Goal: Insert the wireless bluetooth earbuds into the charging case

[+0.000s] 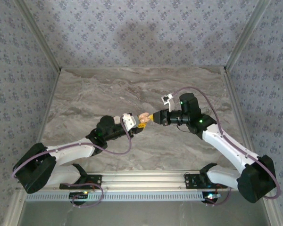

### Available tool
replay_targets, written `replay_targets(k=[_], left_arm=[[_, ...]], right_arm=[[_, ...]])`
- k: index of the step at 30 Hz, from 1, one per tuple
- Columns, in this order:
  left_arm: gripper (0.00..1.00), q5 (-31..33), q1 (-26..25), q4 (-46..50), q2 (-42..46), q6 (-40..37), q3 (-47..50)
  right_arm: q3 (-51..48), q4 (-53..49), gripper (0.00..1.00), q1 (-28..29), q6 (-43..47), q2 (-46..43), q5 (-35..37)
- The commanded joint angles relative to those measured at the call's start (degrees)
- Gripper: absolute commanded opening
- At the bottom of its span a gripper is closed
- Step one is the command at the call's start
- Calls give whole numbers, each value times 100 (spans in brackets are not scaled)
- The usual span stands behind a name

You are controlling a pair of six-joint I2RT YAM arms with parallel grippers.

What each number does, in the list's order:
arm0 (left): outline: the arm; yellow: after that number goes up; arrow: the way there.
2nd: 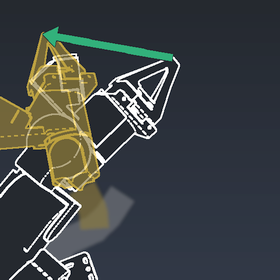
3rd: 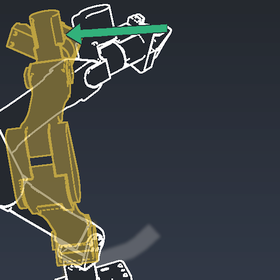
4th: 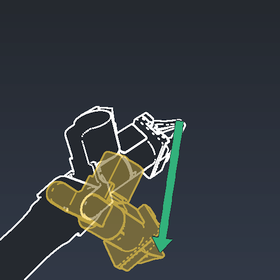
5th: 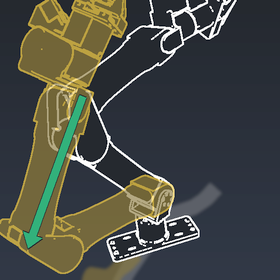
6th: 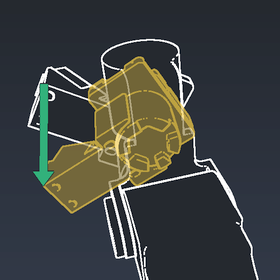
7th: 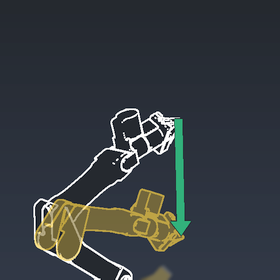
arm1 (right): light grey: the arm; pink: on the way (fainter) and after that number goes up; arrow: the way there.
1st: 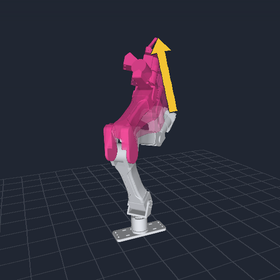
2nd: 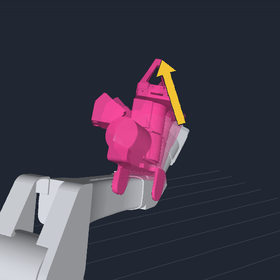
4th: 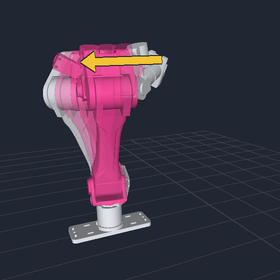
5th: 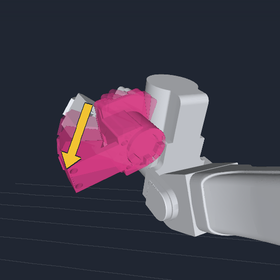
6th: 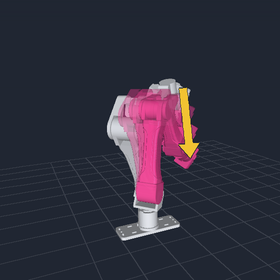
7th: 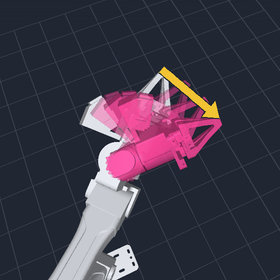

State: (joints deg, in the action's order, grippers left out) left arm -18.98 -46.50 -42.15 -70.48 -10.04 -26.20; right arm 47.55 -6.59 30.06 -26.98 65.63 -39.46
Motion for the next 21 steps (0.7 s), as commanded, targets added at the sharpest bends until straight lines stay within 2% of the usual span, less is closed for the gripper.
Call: replay_targets(k=[1,6,12,21], left_arm=[[11,-37,-35,-241,153,-103,-87],[11,-35,-28,-188,166,-125,-87],[11,-35,-27,-136,210,-173,-88],[11,-26,-33,-139,235,-173,-79]], right_arm=[[270,-358,24,252,199,144,-334],[377,-714,36,192,387,-30,-198],[400,-787,40,-87,394,-241,-206],[379,-427,26,-42,188,-60,-494]])
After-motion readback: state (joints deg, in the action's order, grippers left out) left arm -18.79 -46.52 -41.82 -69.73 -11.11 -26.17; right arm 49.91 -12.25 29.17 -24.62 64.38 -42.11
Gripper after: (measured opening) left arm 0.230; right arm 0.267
